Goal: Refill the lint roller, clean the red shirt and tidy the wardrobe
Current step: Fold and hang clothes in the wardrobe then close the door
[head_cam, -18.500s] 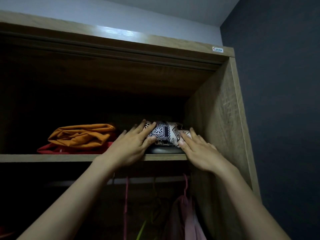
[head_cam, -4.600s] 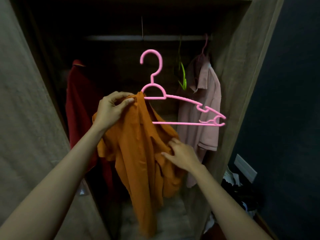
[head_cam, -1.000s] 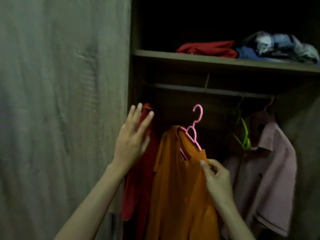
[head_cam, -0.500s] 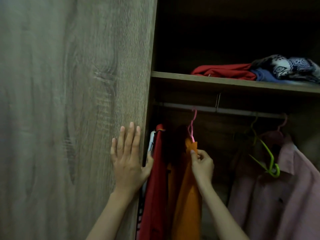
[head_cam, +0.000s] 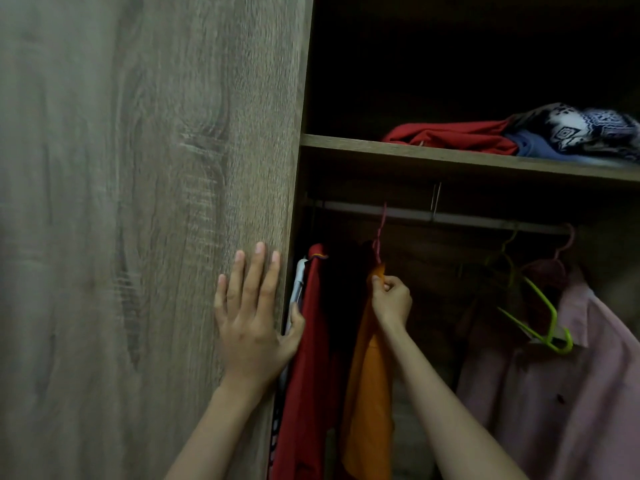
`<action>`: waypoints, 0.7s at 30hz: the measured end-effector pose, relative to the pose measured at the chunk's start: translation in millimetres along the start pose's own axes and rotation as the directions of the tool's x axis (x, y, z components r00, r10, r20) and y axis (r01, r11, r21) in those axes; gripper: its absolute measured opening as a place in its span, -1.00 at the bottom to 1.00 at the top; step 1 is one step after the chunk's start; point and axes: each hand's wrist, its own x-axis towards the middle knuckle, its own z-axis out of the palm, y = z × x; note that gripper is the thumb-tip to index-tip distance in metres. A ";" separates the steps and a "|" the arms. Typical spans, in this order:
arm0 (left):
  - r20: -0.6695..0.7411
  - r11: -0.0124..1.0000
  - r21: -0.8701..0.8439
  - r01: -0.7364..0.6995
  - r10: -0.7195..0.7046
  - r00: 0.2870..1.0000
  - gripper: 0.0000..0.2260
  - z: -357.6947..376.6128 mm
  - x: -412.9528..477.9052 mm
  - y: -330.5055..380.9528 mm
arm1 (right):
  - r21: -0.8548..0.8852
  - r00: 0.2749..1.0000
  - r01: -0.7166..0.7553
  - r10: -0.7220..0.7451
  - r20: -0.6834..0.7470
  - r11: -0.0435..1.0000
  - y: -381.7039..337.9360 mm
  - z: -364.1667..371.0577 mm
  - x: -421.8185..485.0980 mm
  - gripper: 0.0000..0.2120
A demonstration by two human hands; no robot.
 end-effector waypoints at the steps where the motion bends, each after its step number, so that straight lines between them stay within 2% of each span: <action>1: -0.001 1.000 0.001 0.000 0.000 1.000 -0.41 0.5 -0.2 -0.1 | 0.006 1.000 0.003 -0.003 0.002 1.000 1.8 -0.4 -1.5 -0.85; 5: -0.003 1.000 0.010 0.003 -0.003 1.000 -0.40 1.0 -0.6 0.2 | -0.001 0.998 0.053 -0.053 0.024 0.999 11.5 -3.5 -9.2 -0.81; 11: -0.013 1.000 0.017 0.005 -0.005 1.000 -0.40 2.5 -0.6 0.8 | 0.079 0.981 0.186 -0.190 0.045 0.979 30.3 -7.3 -43.1 -0.50; 14: -0.007 1.000 0.013 0.009 -0.009 1.000 -0.39 2.1 -0.7 1.6 | 0.070 0.969 0.236 -0.240 0.063 0.969 43.1 -4.8 -56.4 -0.51; 18: 0.009 1.000 0.012 0.021 -0.021 1.000 -0.40 -0.2 0.0 2.2 | 0.102 0.971 0.206 -0.217 0.104 0.973 43.5 -14.3 -59.1 -0.48; 21: 0.044 1.000 -0.012 0.027 -0.026 0.999 -0.38 -4.2 0.8 4.5 | 0.152 0.969 0.238 -0.244 0.022 0.959 29.7 -35.8 -69.2 -0.50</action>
